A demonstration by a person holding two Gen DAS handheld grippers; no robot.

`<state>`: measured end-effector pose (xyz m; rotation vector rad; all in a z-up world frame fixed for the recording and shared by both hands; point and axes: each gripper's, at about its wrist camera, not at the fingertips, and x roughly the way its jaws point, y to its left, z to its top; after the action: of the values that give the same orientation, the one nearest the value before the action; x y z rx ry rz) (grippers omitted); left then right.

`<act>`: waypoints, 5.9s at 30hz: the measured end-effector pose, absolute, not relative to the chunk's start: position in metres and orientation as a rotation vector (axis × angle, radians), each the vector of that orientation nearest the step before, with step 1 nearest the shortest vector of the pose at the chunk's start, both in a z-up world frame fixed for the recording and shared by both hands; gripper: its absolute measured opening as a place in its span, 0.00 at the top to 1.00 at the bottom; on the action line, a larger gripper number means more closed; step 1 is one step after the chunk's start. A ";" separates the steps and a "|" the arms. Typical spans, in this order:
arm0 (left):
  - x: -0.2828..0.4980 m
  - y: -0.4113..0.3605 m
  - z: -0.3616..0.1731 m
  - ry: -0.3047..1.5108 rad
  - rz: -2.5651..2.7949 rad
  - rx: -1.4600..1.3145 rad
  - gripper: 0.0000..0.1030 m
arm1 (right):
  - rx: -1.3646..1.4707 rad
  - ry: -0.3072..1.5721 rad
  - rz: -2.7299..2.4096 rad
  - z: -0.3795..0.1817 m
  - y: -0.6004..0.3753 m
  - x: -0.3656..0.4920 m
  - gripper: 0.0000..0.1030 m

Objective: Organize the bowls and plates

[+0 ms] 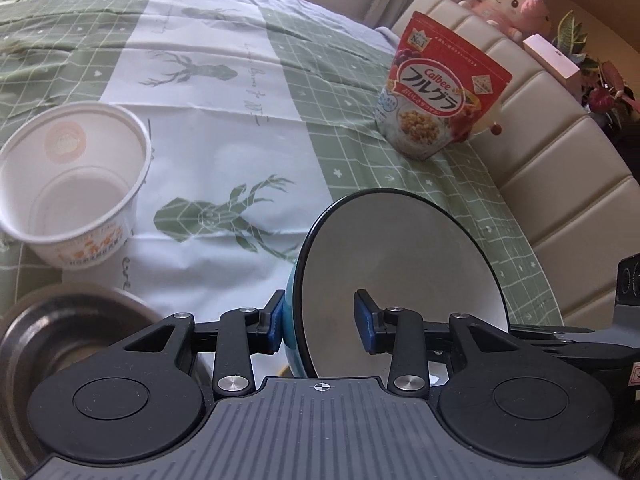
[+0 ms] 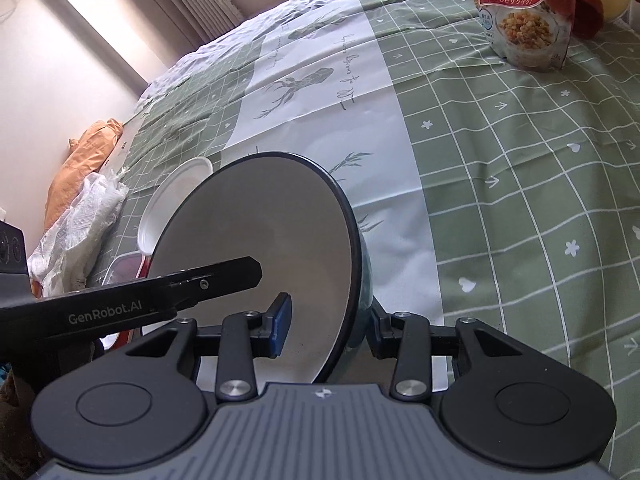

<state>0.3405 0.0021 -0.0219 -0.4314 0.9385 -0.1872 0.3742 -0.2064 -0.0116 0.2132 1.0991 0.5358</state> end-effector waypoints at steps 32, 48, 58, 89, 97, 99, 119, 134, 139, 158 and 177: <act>0.261 0.003 -0.053 0.915 -0.135 -0.486 0.64 | 0.182 1.000 0.465 -0.054 -0.222 0.310 0.60; 0.258 0.013 -0.047 0.886 -0.152 -0.504 0.66 | 0.153 0.972 0.445 -0.049 -0.221 0.304 0.60; 0.237 0.048 -0.035 0.791 -0.195 -0.603 0.73 | 0.070 0.874 0.388 -0.008 -0.210 0.297 0.60; 0.334 0.251 -0.066 0.699 0.172 -0.804 0.73 | 0.060 1.137 0.524 -0.010 0.015 0.463 0.50; 0.369 0.247 -0.107 0.787 0.109 -0.827 0.70 | 0.014 1.289 0.488 -0.066 0.057 0.503 0.54; 0.372 0.248 -0.114 0.794 0.107 -0.838 0.70 | -0.014 1.299 0.483 -0.074 0.063 0.506 0.54; 0.369 0.244 -0.095 0.792 0.011 -0.770 0.69 | -0.035 1.322 0.450 -0.060 0.061 0.492 0.62; 0.306 0.183 -0.003 0.717 -0.049 -0.722 0.69 | -0.026 1.215 0.473 0.031 -0.018 0.404 0.62; 0.277 0.142 0.006 0.715 -0.076 -0.733 0.69 | -0.023 1.201 0.463 0.042 -0.065 0.371 0.61; 0.260 0.023 -0.037 0.955 -0.161 -0.607 0.70 | 0.072 1.215 0.377 -0.002 -0.186 0.332 0.61; 0.255 0.013 -0.033 0.902 -0.133 -0.570 0.72 | 0.312 0.929 0.362 -0.025 -0.224 0.294 0.61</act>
<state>0.2545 0.0126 -0.0326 -0.5698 0.9020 -0.1325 0.2937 -0.2240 -0.0250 0.3117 0.9288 0.3620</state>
